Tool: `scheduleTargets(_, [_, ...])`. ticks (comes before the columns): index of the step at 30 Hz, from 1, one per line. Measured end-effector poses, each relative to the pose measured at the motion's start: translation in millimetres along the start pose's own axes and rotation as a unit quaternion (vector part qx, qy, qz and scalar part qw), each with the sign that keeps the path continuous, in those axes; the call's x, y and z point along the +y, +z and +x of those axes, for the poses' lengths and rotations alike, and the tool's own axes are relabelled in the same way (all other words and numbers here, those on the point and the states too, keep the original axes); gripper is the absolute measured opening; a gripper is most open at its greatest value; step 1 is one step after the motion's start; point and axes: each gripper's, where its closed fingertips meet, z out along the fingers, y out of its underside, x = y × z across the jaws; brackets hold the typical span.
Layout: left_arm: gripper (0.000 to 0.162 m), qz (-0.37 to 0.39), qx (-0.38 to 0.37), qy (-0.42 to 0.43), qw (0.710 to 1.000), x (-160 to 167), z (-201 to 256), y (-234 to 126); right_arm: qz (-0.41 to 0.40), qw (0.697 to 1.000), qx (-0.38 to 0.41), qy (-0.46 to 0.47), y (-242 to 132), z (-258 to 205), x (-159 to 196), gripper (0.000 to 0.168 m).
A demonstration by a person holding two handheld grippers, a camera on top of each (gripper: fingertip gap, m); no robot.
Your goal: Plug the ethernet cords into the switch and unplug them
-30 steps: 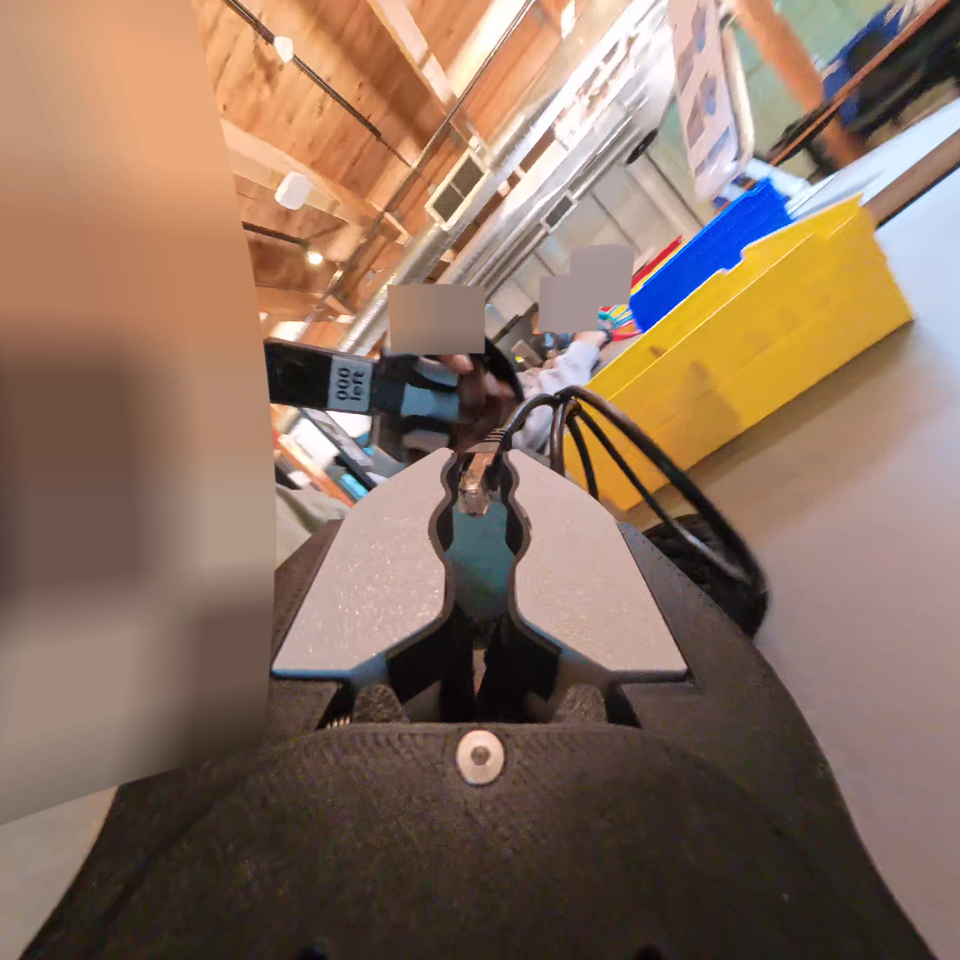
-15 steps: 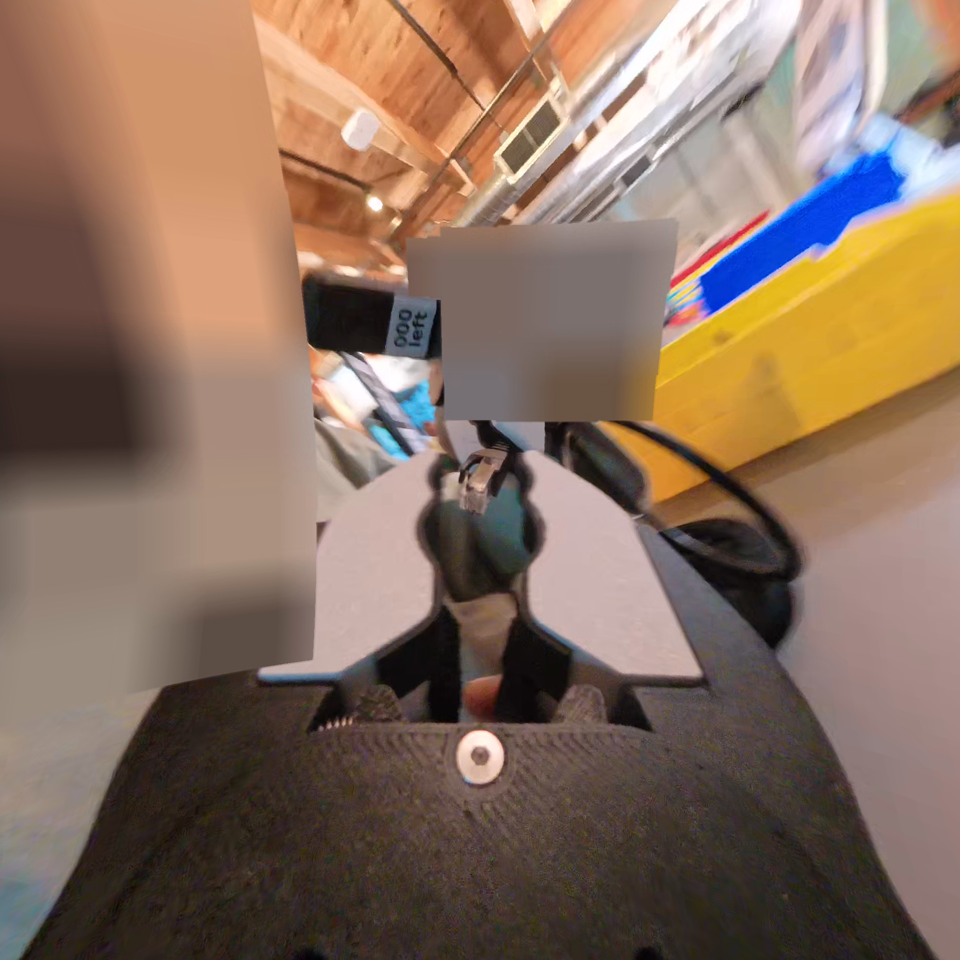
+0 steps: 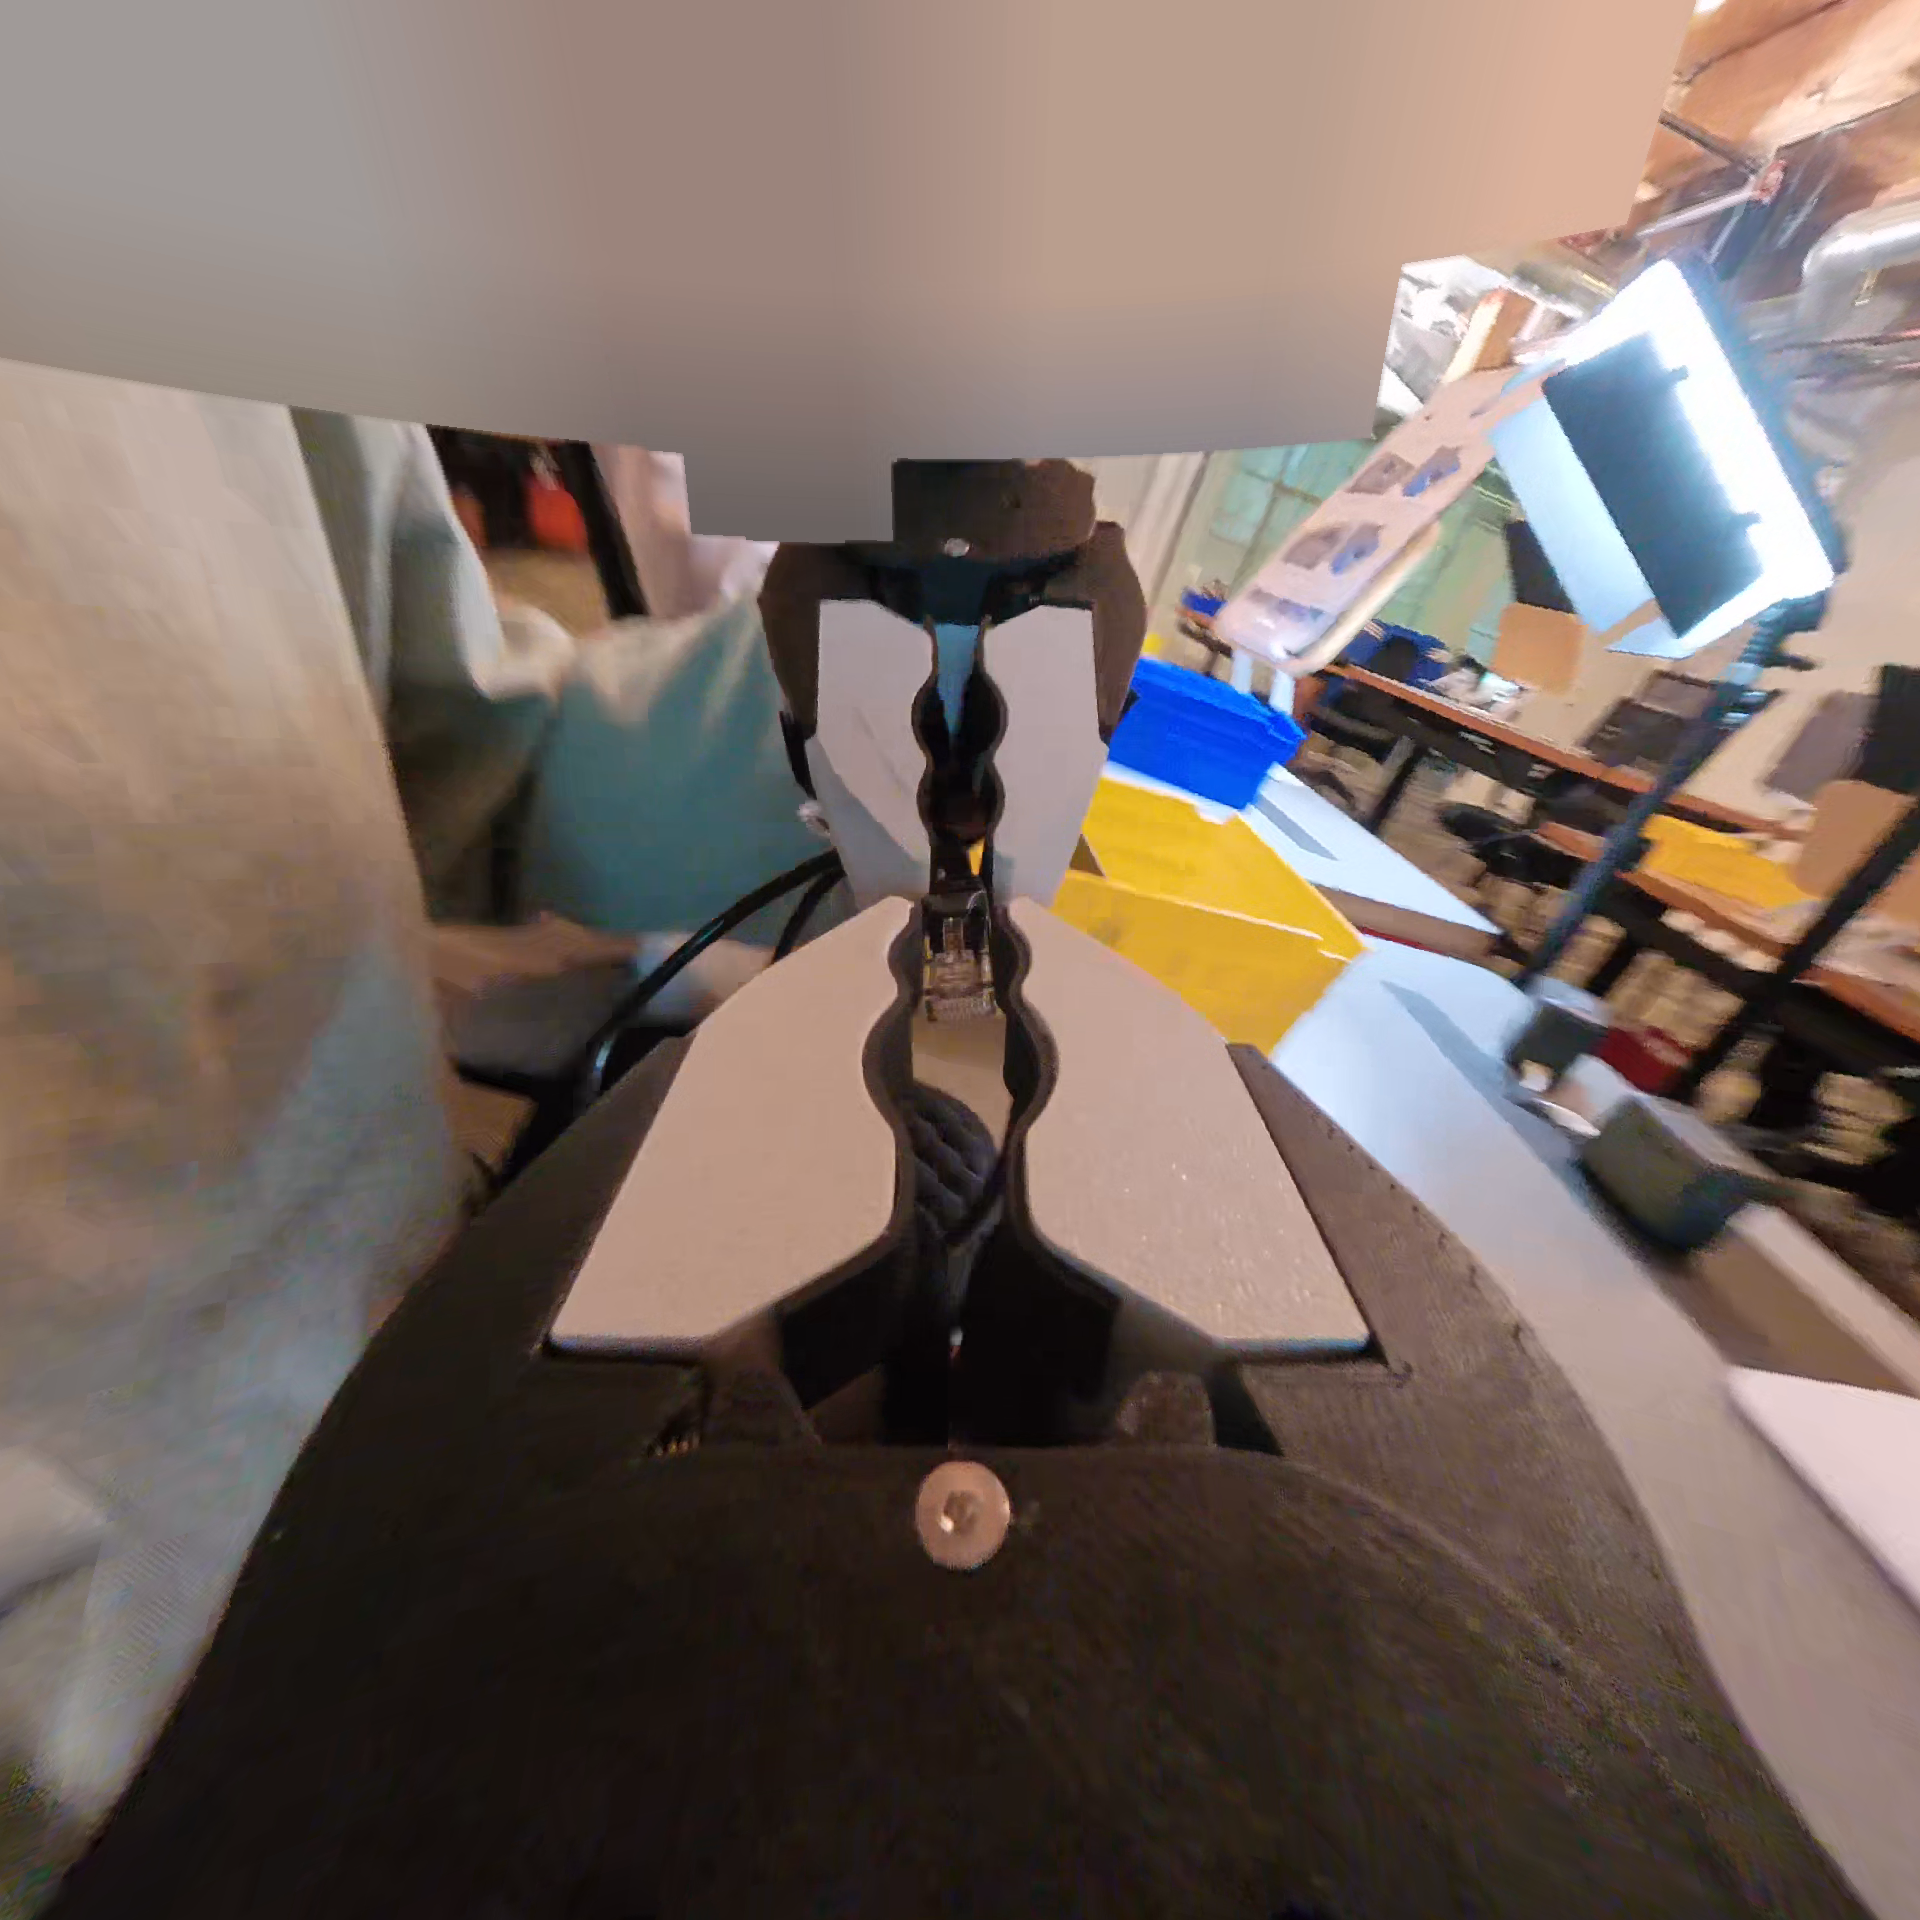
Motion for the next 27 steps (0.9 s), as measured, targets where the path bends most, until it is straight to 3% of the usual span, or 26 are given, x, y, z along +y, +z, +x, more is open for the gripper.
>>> scheduleTargets(4, [0.015, -0.010, -0.039, 0.106, 0.994, -13, 9, -13, 0.069, 0.992, -0.044, 0.095, 2, -7, -12, 0.012])
scheduleTargets(9, [0.015, 0.025, -0.030, 0.020, 0.999, -4, 15, -5, 0.103, 0.985, -0.056, 0.128, 0, -14, -7, 0.012])
scheduleTargets(15, [0.010, 0.059, -0.022, -0.006, 0.998, 5, 22, 8, 0.107, 0.984, -0.062, 0.127, -4, -18, -5, 0.009])
scheduleTargets(20, [0.009, 0.013, -0.006, -0.079, 0.997, 40, 20, 28, -0.011, 0.992, -0.035, 0.122, -4, -16, 39, 0.010])
scheduleTargets(23, [0.010, -0.013, -0.011, -0.073, 0.997, 51, 21, 34, -0.114, 0.991, -0.023, 0.067, -10, -21, 62, 0.032])
scheduleTargets(27, [0.010, -0.017, -0.004, -0.066, 0.998, 50, 23, 38, -0.194, 0.980, -0.035, 0.001, -12, -23, 72, 0.031])
